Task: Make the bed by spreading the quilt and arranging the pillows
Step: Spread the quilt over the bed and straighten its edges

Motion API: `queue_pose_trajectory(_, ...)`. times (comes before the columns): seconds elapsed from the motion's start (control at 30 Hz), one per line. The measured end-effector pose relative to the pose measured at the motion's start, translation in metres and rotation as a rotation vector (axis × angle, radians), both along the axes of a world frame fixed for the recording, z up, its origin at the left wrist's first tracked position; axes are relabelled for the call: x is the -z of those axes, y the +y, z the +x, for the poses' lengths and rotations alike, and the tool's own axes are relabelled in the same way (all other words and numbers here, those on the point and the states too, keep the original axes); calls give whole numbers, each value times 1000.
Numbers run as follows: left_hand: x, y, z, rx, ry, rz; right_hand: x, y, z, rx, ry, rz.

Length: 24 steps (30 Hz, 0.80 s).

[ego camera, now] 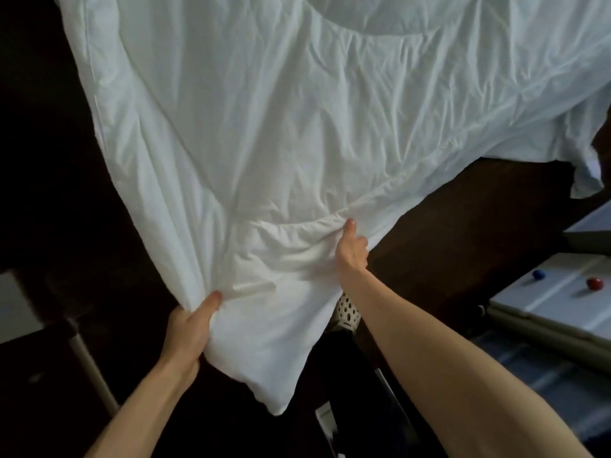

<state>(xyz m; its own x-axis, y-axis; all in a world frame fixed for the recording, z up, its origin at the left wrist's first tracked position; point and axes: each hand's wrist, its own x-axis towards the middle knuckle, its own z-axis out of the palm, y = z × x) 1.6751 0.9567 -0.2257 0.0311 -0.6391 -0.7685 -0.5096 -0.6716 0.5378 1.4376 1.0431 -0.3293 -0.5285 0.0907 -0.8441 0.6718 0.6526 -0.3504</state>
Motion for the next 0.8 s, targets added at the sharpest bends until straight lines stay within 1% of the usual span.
queue_pose_trajectory(0.2, -25, -24, 41, 73, 41, 69, -5, 7, 22, 372, -90, 142)
queue_pose_trajectory(0.27, -29, -27, 46, 76, 86, 98, -7, 9, 28, 505, -132, 87)
queue_pose_trajectory(0.33, -32, -33, 49, 87, 129, 121, -10, 12, 35, 551, -114, -16)
queue_pose_trajectory(0.37, -31, -36, 52, 98, 137, 132, -11, 18, 40, 529, -61, -19)
queue_pose_trajectory(0.4, -26, -37, 57, 124, 143, 129, -11, 28, 47, 500, 6, 30)
queue_pose_trajectory(0.47, -14, -31, 64, 224, 114, 104, -12, 65, 63, 454, 85, 239)
queue_pose_trajectory(0.53, -6, -34, 78, 414, 40, 65, -23, 96, 78, 406, 75, 389)
queue_pose_trajectory(0.57, -1, -36, 84, 489, 1, 59, -30, 102, 76, 342, 64, 414)
queue_pose_trajectory(0.63, 5, -43, 92, 575, -28, 96, -42, 96, 66, 255, 41, 440)
queue_pose_trajectory(0.7, 2, -59, 93, 683, -63, 83, -59, 72, 64, 160, 51, 479)
queue_pose_trajectory(0.73, -3, -69, 92, 760, -101, 42, -63, 58, 67, 77, 112, 488)
queue_pose_trajectory(0.8, -14, -94, 84, 900, -214, -70, -73, 23, 76, -87, 282, 435)
